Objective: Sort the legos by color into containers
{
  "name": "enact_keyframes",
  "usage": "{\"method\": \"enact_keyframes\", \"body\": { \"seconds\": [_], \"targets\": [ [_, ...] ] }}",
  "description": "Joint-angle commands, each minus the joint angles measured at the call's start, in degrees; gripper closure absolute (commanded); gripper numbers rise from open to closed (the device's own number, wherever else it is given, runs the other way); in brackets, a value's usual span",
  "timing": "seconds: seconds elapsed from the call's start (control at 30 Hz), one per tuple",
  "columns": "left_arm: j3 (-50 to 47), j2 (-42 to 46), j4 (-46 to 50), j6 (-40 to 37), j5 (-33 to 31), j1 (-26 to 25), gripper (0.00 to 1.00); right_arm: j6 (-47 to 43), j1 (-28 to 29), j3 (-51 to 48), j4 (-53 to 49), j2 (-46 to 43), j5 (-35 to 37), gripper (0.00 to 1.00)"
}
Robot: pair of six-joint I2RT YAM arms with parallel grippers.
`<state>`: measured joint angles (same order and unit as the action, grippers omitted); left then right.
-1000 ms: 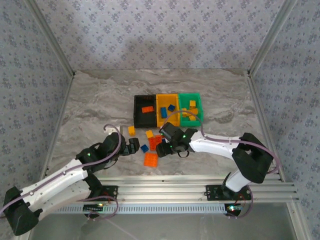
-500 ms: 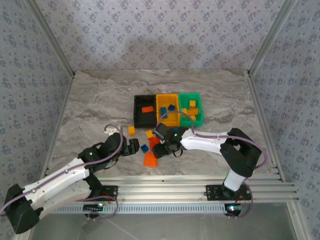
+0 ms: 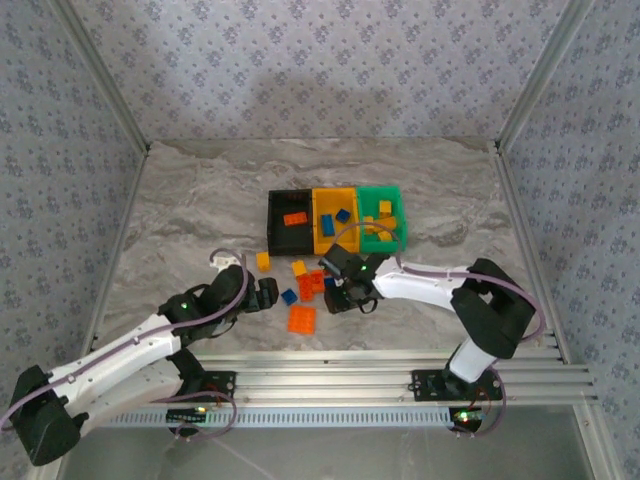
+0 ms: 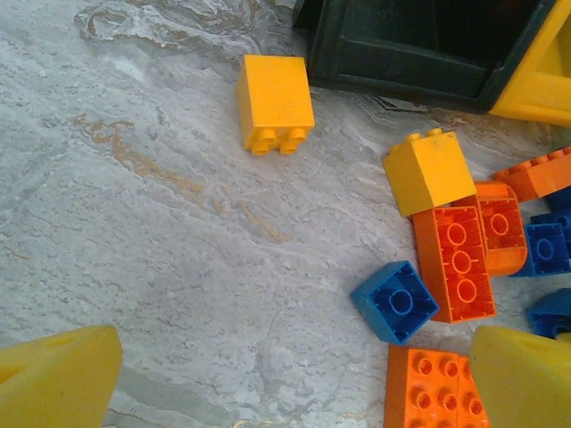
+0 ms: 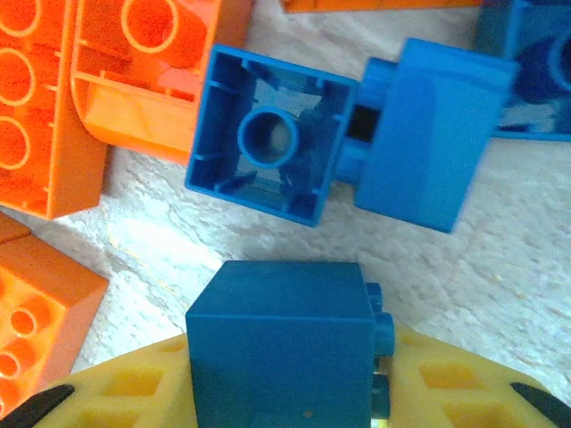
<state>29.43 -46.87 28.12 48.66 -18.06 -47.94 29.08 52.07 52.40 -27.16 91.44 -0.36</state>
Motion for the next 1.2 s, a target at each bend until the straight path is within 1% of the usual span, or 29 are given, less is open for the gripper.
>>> {"method": "enact_keyframes", "body": {
  "seconds": [0.0,0.13,0.23,0.3,0.43,0.53,0.67,0.73,0.77,0.8,0.83,0.87,1.0,1.17],
  "targets": [
    [1.2,-0.3,-0.2,-1.0,-0.9,0.5,0.01,-0.3,-1.5,0.0,-2.1,-6.0,1.4,0.64],
    [1.2,-0.5,-0.7,-1.3,-0.7,0.6,0.01,-2.8,-6.2,3.9,-5.1,-10.7,1.2,0.65],
    [1.1,-0.7,-1.5,-1.4,-0.5,0.7,0.01,-4.5,-10.2,10.1,-5.8,-8.8,0.1,0.65],
    [1.2,-1.0,-2.0,-1.6,-0.1,0.7,0.00,-5.1,-11.8,14.9,-5.4,-5.1,-0.4,0.65],
    [1.2,-1.6,-2.6,-1.8,0.8,0.9,0.00,-5.3,-14.4,26.2,-5.0,6.1,-0.6,0.64],
    [1.6,-2.3,-2.6,-2.2,1.1,1.1,0.00,-4.4,-15.6,33.8,-5.9,14.4,1.9,0.64],
    [1.7,-2.8,-3.0,-2.6,1.1,1.3,0.01,-2.4,-16.8,40.7,-7.0,21.7,4.4,0.62],
    [1.5,-2.9,-3.5,-3.0,1.6,1.3,0.01,-1.5,-17.1,42.2,-7.0,23.5,4.8,0.58],
    [1.5,-3.0,-3.7,-3.1,1.7,1.3,0.00,-1.2,-17.1,42.6,-7.0,23.9,4.7,0.52],
    [1.5,-3.2,-3.9,-3.3,1.7,1.4,0.00,-0.9,-17.2,42.9,-7.0,24.1,4.6,0.42],
    [1.5,-3.5,-4.0,-3.4,1.8,1.4,0.01,-0.7,-17.2,43.1,-7.0,23.8,4.6,0.36],
    [1.5,-3.8,-4.2,-3.6,1.9,1.4,0.01,-0.5,-17.2,43.0,-6.8,23.3,4.7,0.33],
    [2.2,-6.1,-5.6,-4.5,3.5,1.6,0.01,-0.2,-17.1,39.9,-3.8,18.3,5.0,0.29],
    [4.4,-12.2,-8.4,-6.3,7.3,1.7,0.01,1.5,-16.3,29.8,2.0,8.8,3.9,0.29]
  ]
}}
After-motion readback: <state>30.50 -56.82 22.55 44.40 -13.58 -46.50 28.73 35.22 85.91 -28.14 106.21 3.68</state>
